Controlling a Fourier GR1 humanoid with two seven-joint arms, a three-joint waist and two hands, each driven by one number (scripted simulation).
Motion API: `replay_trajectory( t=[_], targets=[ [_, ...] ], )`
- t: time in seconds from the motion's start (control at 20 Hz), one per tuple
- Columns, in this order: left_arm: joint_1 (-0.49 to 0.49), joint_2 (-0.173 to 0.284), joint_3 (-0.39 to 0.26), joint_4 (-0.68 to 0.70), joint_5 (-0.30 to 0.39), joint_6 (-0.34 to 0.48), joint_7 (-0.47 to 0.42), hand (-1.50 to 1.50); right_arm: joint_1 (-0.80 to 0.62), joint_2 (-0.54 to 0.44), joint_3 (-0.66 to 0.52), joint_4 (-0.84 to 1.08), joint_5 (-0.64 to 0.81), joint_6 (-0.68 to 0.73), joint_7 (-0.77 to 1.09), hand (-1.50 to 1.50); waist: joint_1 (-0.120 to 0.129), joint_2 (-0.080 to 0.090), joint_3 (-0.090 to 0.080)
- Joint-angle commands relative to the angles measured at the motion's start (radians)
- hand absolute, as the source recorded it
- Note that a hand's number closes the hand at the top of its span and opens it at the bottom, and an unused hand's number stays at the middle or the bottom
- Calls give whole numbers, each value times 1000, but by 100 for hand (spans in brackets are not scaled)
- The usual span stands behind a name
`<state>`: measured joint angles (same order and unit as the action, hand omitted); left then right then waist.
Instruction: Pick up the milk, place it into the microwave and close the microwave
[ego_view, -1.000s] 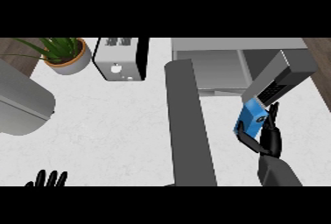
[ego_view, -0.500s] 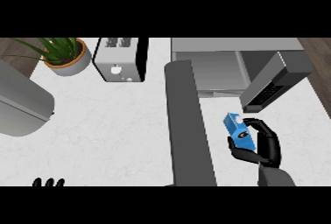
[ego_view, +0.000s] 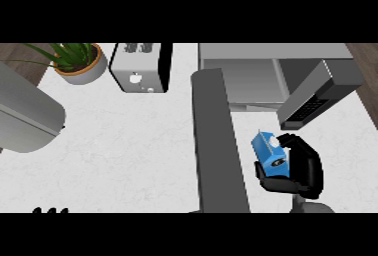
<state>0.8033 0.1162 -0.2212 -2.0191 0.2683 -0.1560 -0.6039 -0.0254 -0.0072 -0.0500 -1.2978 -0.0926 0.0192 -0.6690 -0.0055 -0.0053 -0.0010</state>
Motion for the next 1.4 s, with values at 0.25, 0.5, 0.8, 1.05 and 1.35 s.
replay_trajectory(
  t=[0.25,0.5,0.8,1.05,1.35],
  targets=[
    [-44,24,63,4,58,-16,16,-150,-77,7,126,-39,87,-199,133,150,12,5,1],
    [-3,38,88,59,58,-57,-54,-150,-314,7,78,170,75,-275,169,150,24,7,1],
    [-60,49,95,-33,69,-6,77,-150,-440,7,102,449,44,-434,86,150,27,11,2],
    [-36,57,112,-9,87,-41,49,-150,-607,-21,-58,717,24,-336,-16,150,34,13,2],
    [-35,55,111,59,69,-72,-1,-150,-736,-68,-90,937,54,-445,-58,150,58,22,3]
  ],
)
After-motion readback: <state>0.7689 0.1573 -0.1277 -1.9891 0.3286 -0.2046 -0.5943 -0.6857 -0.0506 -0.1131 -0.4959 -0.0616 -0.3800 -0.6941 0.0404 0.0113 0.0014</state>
